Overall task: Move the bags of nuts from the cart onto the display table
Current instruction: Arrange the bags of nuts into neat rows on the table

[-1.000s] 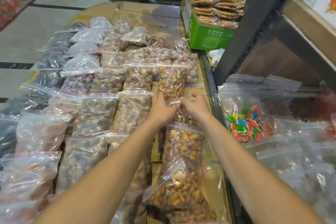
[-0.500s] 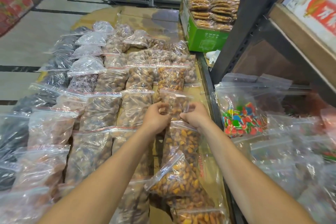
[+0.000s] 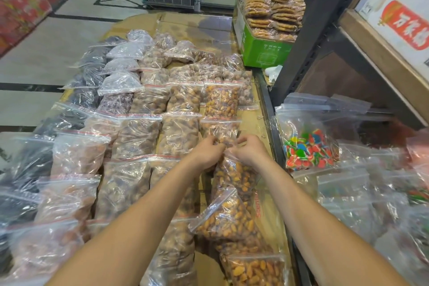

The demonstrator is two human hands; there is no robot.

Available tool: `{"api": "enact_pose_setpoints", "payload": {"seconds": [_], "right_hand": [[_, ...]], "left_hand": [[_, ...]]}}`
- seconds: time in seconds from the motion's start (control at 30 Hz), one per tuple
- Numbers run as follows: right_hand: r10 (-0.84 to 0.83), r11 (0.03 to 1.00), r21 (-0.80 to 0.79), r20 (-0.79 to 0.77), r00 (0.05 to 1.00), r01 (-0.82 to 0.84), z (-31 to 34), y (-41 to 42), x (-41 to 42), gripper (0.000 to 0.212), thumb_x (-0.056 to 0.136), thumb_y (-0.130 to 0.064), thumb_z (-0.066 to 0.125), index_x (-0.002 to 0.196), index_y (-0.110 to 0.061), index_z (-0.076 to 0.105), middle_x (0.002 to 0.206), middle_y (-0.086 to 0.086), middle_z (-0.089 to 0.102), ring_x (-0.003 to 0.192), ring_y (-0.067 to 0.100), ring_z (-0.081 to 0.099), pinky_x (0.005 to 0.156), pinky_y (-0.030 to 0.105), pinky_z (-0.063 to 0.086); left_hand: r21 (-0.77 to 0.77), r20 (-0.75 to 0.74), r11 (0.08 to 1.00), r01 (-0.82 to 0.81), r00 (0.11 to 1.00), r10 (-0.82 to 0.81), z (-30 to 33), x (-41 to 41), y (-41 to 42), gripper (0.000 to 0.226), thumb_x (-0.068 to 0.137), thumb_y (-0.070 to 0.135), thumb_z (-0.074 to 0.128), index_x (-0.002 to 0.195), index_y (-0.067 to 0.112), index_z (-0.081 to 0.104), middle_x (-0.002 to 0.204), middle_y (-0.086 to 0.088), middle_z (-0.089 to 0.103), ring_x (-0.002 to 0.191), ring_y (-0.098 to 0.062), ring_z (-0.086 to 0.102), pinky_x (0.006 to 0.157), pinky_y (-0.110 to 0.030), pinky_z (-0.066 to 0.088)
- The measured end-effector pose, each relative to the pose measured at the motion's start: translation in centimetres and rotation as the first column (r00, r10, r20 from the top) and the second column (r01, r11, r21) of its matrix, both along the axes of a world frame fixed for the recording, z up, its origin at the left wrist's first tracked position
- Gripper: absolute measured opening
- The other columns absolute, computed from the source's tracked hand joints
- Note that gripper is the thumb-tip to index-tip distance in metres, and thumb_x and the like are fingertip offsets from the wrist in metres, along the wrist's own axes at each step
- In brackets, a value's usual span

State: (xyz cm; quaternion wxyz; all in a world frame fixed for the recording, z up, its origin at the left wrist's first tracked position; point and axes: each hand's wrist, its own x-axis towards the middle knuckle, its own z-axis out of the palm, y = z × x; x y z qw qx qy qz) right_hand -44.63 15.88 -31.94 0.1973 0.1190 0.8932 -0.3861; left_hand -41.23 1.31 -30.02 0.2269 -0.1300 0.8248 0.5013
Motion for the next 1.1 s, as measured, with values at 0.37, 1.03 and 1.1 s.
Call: {"api": "enact_pose_setpoints", "payload": {"seconds": [0.37,1.03,1.1], "right_hand": [[0.141,0.959,0.263,-0.128,0.982,-0.104,0.2,-0.4,1.1,0.012,0.093,-0.027,0.066,0.096,-0.015,0.067,0.100,0.005,0.071,0.089,0.025,0.064,0.078,0.035,0.055],[-0.025,0.999,-0.042,-0.160,0.987,0.019,-0.4,1.1,0.4,0.014,0.089,-0.022,0.075,0.102,-0.017,0.074,0.102,0.000,0.072,0.096,0.019,0.068,0.076,0.028,0.050],[-0.056,0.998,-0.004,-0.239,0.969,0.056,0.8,1.7,1.2,0.023,0.093,-0.025,0.066,0.114,-0.016,0.072,0.107,-0.002,0.070,0.097,0.017,0.064,0.079,0.027,0.048]], "left_hand": [[0.098,-0.028,0.991,-0.095,0.995,0.098,0.0,2.1,0.9,0.069,0.088,0.036,0.062,0.150,0.014,0.040,0.120,-0.010,0.063,0.094,-0.024,0.066,0.070,-0.032,0.057],[0.211,-0.133,0.955,-0.210,0.961,0.241,-0.9,3.0,0.6,0.060,0.093,0.016,0.062,0.150,0.016,0.041,0.124,-0.006,0.064,0.079,-0.020,0.069,0.053,-0.021,0.049],[0.179,-0.179,0.957,-0.228,0.949,0.259,-0.5,4.0,0.5,0.058,0.095,0.016,0.060,0.149,0.021,0.040,0.122,0.005,0.057,0.070,-0.013,0.064,0.056,-0.024,0.053]]}}
